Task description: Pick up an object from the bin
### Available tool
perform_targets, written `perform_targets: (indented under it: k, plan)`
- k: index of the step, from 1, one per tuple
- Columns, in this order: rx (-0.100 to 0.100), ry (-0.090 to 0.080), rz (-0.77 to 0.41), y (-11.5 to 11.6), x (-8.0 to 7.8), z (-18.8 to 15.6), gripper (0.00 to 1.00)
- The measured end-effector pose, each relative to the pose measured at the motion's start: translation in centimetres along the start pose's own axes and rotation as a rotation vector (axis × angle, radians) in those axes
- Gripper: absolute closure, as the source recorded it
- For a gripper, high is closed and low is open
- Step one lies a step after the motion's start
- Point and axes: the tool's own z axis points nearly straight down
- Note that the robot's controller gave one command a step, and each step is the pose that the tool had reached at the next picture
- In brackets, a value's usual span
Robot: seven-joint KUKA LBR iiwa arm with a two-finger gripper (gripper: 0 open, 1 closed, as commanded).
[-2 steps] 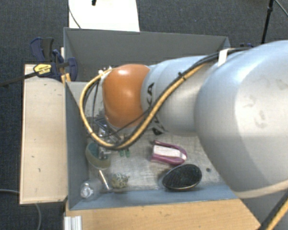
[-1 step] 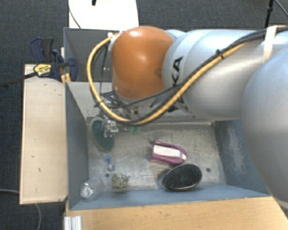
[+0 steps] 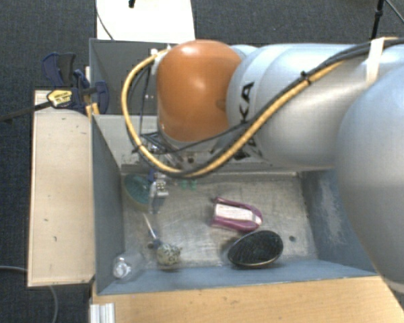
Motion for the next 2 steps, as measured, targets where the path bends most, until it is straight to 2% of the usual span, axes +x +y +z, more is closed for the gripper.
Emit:
perform_targets:
  k: [1,2]
  plan:
    - [-0.004,-0.012,0.102,-0.6,-0.6,12.3,0.00]
    - [-0.008,-0.017,-0.151,-3.0,-1.3,13.4,0.00]
